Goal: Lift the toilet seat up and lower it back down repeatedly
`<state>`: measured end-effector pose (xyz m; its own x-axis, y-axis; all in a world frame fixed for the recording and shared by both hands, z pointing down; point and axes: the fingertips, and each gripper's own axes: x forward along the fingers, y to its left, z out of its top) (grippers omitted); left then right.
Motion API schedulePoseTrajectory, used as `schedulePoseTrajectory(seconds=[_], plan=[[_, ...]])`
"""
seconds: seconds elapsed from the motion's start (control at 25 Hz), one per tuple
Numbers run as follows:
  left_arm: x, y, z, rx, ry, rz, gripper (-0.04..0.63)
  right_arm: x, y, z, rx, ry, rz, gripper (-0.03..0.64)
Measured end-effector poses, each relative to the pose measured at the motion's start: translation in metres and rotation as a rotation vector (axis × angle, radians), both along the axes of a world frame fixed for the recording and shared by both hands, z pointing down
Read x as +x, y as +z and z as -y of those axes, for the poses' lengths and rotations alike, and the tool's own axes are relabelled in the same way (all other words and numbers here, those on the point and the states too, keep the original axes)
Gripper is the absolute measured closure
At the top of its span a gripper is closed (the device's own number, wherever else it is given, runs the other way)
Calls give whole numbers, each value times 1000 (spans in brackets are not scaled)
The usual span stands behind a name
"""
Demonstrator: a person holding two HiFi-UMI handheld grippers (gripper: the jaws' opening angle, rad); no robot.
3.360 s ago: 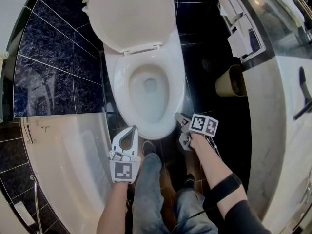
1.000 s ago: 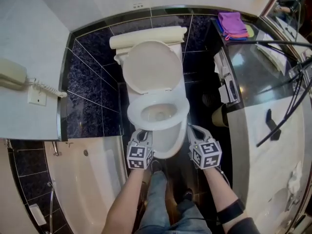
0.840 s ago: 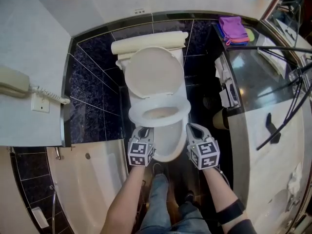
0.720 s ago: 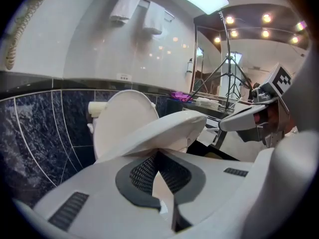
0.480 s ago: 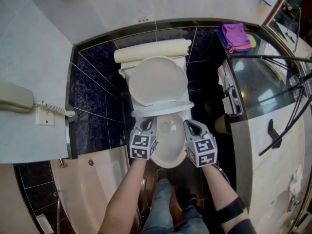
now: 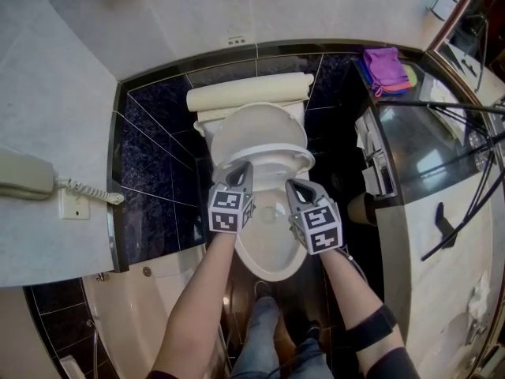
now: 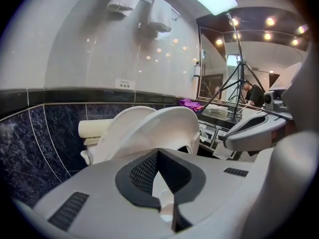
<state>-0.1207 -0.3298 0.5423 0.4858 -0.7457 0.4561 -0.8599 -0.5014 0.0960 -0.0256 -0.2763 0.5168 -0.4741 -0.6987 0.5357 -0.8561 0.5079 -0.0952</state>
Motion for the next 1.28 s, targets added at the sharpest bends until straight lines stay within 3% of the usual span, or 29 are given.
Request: schedulePoseTrajectory(seconds=[0.36, 0.72, 1.0, 1.28], plan=[[-16, 3, 55, -18, -35, 26, 607, -14, -3, 24, -13, -8, -12, 601], [-20, -4, 48, -2, -21, 22, 606, -16, -3, 27, -15, -9, -23, 600], [-20, -25, 8, 11, -20, 36, 606, -14, -18, 7, -8, -26, -21, 601], [-14, -79, -84, 27, -31, 52, 606, 8, -58, -47, 20, -56, -20, 601]])
